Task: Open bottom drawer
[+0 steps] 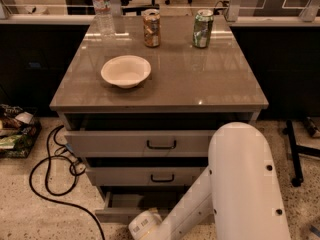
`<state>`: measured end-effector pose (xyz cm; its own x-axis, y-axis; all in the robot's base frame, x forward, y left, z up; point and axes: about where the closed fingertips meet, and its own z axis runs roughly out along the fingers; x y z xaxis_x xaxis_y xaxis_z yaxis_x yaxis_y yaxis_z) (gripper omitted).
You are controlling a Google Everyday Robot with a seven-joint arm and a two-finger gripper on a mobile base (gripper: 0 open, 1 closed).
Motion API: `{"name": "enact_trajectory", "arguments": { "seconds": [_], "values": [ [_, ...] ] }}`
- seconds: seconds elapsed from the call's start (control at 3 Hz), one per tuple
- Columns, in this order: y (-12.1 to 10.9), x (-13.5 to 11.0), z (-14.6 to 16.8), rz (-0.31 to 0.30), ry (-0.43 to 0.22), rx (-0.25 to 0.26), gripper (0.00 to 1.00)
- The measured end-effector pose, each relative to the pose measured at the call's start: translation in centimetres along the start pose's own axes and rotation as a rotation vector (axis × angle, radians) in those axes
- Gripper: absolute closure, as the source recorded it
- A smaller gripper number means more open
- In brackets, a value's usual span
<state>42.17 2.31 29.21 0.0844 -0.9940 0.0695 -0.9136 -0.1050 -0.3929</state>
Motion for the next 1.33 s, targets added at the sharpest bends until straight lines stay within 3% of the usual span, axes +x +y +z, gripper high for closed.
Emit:
{"name": "enact_trajectory", "arguments": {
  "seconds": [0.67,1.0,1.33],
  "values": [
    [0.1,0.1,0.1,0.000,0.001,-0.002,0.85],
    [-0.8,1.0,0.1,0.016,-0.039,0.021,1.00],
    [-2.9,3.9,-0.2,0.058,-0.035,0.067,1.00]
  ]
}}
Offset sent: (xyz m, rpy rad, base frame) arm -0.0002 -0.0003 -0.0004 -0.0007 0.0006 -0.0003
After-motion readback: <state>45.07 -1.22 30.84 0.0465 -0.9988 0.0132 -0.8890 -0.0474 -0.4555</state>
